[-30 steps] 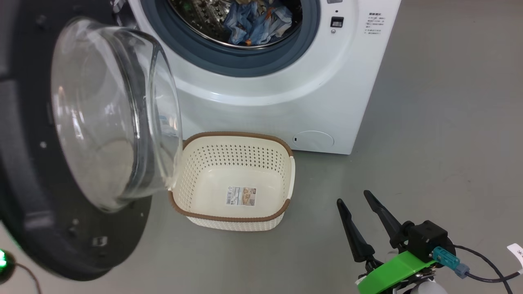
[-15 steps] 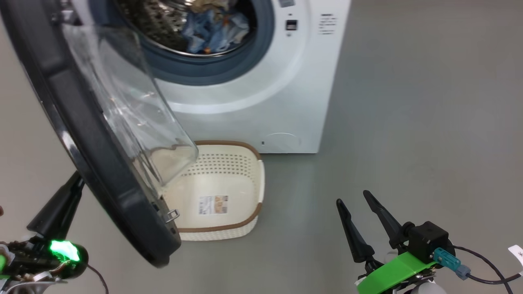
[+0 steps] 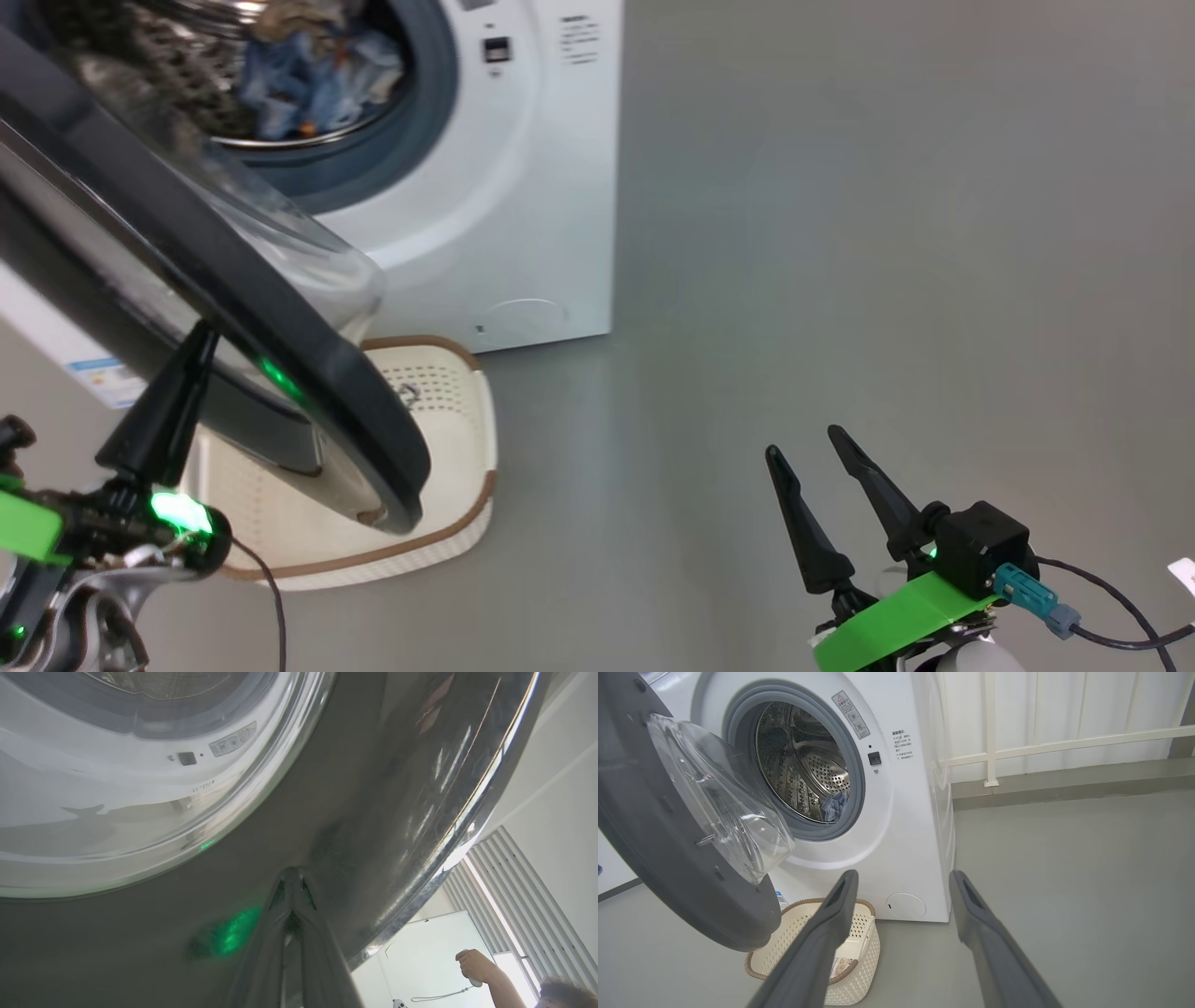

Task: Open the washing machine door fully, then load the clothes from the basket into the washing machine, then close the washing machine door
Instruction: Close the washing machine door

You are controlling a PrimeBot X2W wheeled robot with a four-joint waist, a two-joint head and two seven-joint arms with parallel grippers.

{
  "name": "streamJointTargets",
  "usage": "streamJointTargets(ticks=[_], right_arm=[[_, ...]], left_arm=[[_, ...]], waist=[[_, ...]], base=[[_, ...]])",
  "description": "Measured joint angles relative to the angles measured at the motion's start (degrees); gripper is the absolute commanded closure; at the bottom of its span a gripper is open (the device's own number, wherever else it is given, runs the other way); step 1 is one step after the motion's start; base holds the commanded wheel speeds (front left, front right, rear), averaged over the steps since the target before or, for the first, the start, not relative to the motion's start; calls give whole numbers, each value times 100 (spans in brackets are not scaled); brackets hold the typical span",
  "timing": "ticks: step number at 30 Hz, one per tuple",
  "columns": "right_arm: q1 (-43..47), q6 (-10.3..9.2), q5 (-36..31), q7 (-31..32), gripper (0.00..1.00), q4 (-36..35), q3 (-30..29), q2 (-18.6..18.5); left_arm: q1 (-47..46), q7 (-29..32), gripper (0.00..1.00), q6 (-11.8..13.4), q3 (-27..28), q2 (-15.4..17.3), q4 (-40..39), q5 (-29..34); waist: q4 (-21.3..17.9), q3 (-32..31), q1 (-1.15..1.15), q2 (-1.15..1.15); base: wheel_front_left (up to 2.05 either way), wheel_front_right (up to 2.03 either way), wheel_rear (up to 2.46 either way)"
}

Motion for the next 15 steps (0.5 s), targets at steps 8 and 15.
streamJointTargets(ticks=[8, 15], right_arm=[[-1, 0, 78, 0, 0, -80, 56, 0], [-3, 0, 100, 0, 0, -126, 70, 2]], left_arm=[[-508, -497, 100, -57, 1, -19, 530, 202], [-948, -825, 100, -101, 151, -25, 1026, 314]], waist=[[-540, 148, 0, 0], [-857, 324, 0, 0]], base=[[0, 0, 0], [0, 0, 0]])
